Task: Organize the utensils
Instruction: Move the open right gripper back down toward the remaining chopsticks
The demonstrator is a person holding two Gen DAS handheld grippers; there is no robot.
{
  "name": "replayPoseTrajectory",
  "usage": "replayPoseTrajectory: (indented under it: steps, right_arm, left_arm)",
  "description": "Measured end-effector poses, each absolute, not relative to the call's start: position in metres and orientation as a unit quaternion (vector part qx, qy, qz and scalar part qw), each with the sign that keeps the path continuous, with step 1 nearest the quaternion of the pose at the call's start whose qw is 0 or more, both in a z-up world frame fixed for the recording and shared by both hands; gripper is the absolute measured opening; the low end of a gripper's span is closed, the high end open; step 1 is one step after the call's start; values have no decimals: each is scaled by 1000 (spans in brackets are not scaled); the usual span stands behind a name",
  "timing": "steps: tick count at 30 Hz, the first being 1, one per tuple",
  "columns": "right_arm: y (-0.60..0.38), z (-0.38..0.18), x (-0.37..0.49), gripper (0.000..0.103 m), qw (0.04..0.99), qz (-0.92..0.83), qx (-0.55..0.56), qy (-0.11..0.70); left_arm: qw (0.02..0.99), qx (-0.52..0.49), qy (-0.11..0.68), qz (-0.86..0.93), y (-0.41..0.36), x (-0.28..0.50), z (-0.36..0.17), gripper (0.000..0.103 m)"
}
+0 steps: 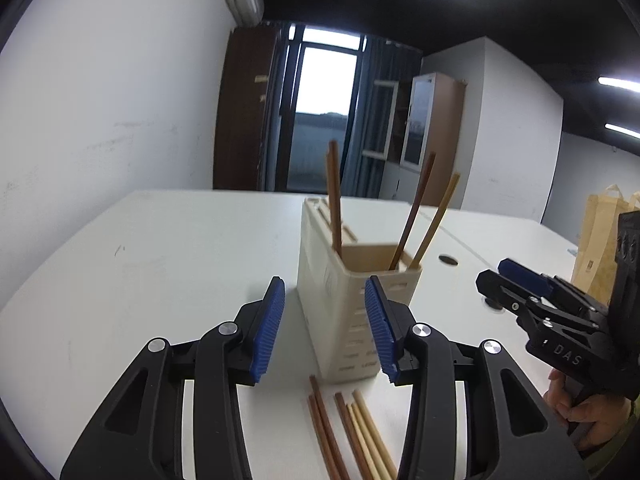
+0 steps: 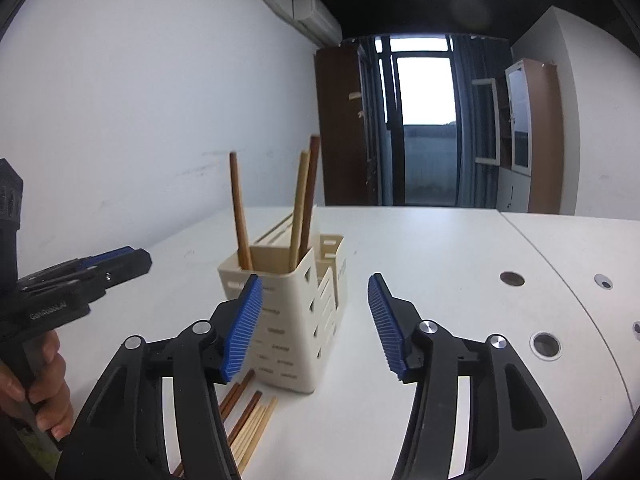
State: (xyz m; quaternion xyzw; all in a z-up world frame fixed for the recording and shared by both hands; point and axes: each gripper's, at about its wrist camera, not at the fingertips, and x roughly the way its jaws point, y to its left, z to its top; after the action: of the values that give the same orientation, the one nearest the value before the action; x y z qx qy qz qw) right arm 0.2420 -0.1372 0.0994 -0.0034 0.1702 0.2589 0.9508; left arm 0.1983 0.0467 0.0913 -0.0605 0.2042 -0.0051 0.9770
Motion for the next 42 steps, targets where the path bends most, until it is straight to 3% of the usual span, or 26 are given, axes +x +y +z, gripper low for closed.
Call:
replayPoseTrajectory:
  steps: [6,9,19,42]
  right_arm:
    - [-124,82,238,58,938,261,-19,225]
    - [-117,73,239,58,932,262,-30,250]
    - [-102,39,242,60,910,258,-59,318]
    - [-71,-30,260,60,862,242,-110,432]
  left_arm:
    - [960,-62,272,11,52,207,71,43]
    - [958,-52,282,12,51,207,66,48]
    - [943,-48,329,19,57,203,45,48]
    - [921,-82,380,16,78,211,23,51]
